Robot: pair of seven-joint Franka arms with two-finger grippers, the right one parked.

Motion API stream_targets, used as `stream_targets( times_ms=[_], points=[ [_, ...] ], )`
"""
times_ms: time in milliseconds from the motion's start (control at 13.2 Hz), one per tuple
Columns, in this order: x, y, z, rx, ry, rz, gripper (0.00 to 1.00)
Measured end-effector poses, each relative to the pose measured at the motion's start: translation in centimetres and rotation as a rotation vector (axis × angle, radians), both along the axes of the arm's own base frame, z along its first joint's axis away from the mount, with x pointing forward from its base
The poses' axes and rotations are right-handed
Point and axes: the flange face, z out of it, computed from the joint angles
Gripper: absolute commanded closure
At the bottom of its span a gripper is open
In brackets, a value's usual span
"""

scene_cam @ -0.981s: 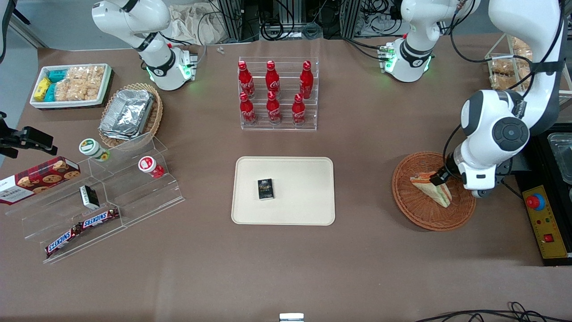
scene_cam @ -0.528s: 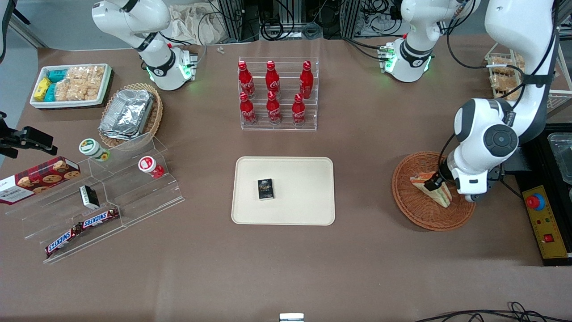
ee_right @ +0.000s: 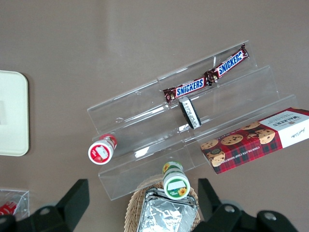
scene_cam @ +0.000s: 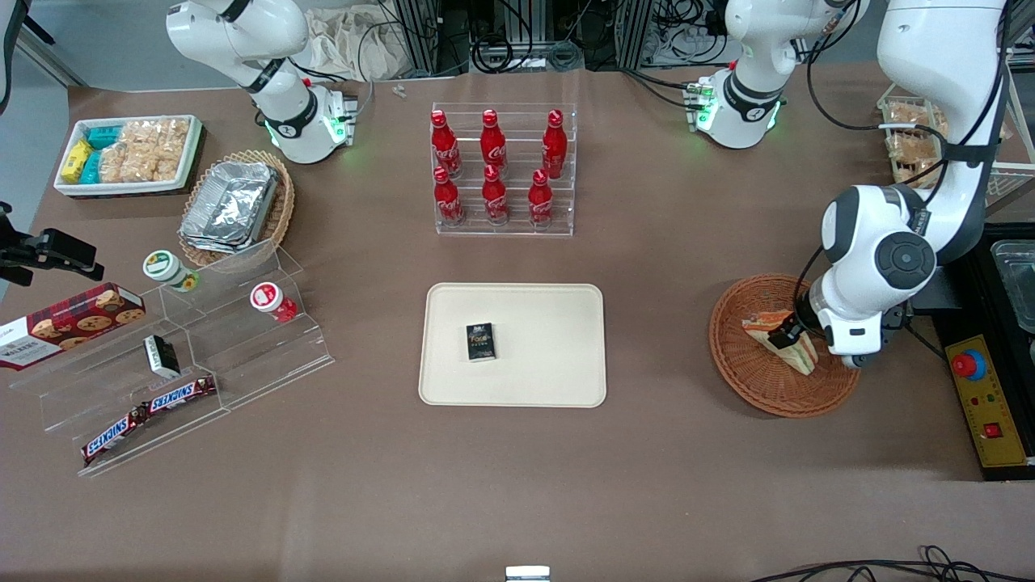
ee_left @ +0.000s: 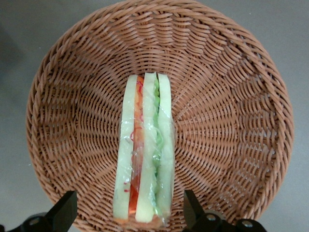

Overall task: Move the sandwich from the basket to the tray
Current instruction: 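Lower the open left gripper around the sandwich's upright edge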

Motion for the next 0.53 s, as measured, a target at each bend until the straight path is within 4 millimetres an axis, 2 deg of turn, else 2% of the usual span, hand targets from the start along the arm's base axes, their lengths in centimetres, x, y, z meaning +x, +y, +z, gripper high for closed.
stream_targets(
  times_ms=[302,377,528],
  points=[
    [-0.41,-0.04,-1.06,-0.004,0.003,-0.001,0.02],
    [-0.43,-0.04,-1.13,-0.004,0.005,-0.001,0.07],
    [-0.5,0.34,-1.34,-0.002,0.009,0.008,0.23]
  ],
)
